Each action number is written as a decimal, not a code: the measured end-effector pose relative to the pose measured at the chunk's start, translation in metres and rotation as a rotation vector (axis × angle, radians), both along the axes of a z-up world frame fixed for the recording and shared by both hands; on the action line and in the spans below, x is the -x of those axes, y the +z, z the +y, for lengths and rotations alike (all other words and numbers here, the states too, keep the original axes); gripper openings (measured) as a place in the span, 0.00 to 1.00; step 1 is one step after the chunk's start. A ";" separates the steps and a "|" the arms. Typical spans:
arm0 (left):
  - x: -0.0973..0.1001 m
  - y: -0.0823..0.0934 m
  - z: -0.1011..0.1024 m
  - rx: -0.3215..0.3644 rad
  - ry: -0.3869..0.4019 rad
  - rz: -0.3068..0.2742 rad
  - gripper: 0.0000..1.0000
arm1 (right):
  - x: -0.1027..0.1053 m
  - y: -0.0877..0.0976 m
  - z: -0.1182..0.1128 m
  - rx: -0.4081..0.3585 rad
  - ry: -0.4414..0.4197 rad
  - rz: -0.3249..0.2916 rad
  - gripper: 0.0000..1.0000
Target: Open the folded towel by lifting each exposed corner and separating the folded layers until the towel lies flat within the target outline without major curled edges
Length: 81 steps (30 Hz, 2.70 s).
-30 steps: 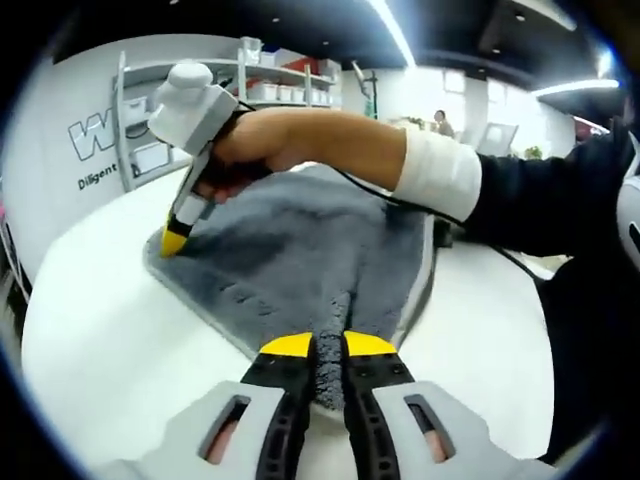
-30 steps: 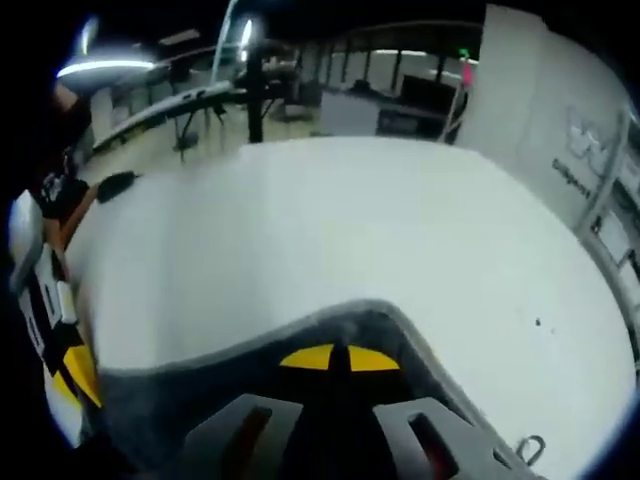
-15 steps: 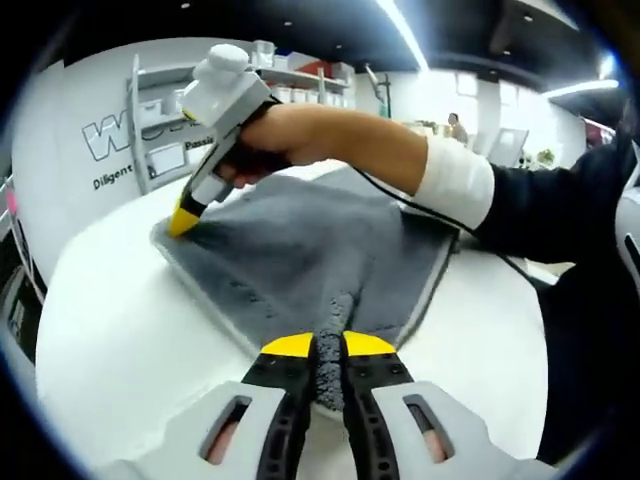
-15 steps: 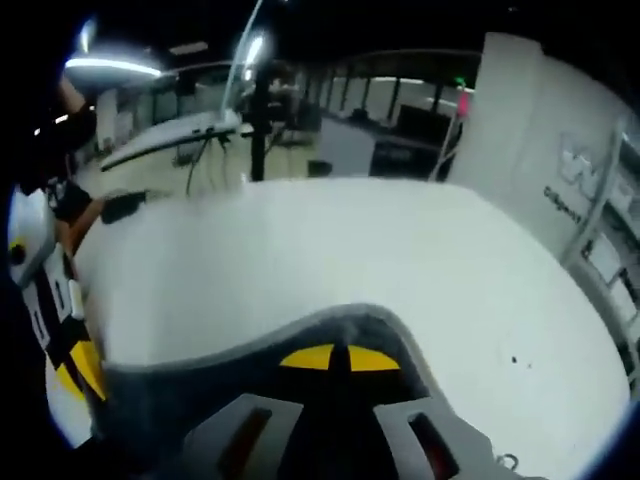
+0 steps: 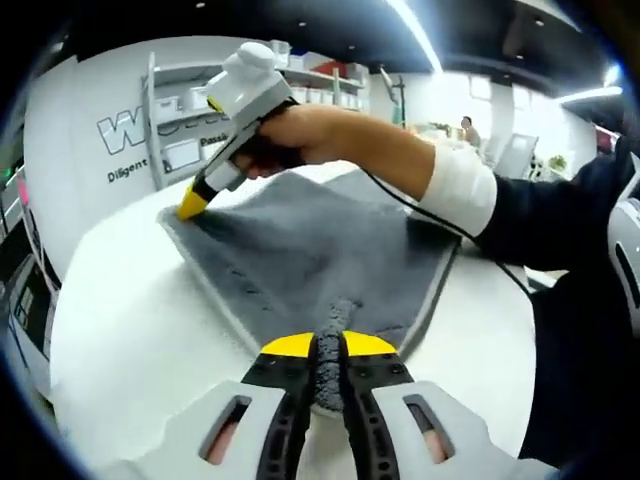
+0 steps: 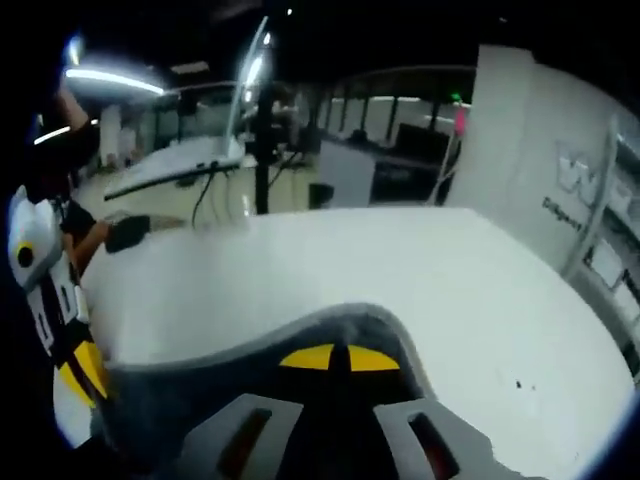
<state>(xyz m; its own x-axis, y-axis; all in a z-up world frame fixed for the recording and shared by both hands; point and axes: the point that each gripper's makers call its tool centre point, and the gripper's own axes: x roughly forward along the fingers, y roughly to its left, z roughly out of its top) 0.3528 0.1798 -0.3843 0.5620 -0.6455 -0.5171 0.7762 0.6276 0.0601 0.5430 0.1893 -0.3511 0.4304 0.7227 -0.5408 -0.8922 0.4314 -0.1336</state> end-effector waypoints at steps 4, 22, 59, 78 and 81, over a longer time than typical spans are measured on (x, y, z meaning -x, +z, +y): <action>0.002 0.001 0.008 -0.006 0.012 0.006 0.09 | 0.000 0.001 0.009 -0.003 0.007 0.000 0.00; 0.010 -0.009 0.042 -0.081 0.037 0.030 0.09 | -0.006 -0.005 0.043 -0.038 -0.006 0.011 0.00; 0.001 -0.026 0.045 -0.129 0.027 0.056 0.04 | -0.006 -0.023 0.060 -0.001 -0.005 0.017 0.00; 0.003 -0.015 0.083 -0.169 0.140 0.034 0.04 | -0.001 -0.009 0.086 -0.037 0.012 -0.017 0.00; 0.004 -0.015 0.090 -0.182 0.155 0.030 0.04 | -0.003 -0.005 0.092 -0.053 0.007 -0.017 0.00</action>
